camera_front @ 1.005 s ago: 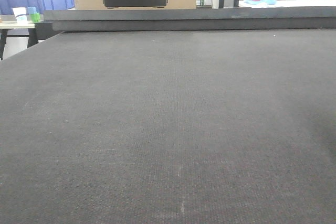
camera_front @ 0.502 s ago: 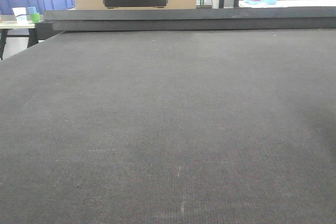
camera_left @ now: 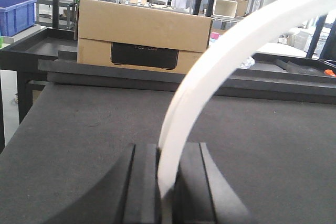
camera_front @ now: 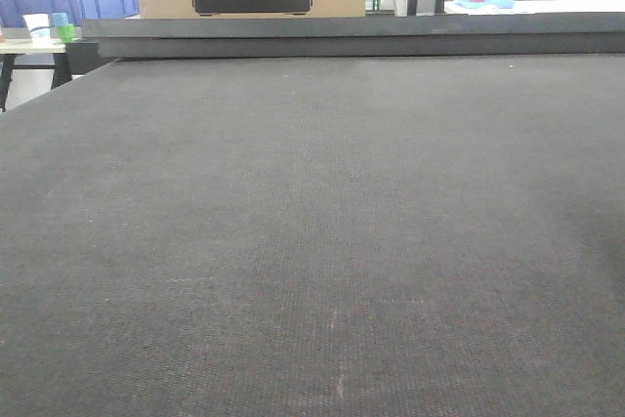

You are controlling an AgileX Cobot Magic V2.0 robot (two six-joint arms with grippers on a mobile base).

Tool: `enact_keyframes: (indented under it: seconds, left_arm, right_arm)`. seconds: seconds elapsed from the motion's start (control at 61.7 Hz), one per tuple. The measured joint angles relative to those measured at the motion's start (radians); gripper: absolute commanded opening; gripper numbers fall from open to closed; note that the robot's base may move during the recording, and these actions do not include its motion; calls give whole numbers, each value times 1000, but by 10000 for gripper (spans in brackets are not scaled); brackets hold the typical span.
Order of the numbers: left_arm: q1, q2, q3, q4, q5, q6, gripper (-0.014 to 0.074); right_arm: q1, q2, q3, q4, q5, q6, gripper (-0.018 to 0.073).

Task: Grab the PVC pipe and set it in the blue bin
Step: 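Drive the base back from the table holding both clamp halves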

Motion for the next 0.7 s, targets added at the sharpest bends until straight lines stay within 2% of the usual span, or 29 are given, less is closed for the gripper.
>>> enact_keyframes:
  seconds: [0.697]
  left_arm:
    - [0,0,0,0,0,0,-111]
  right_arm:
    - [0,0,0,1,0,0,-169]
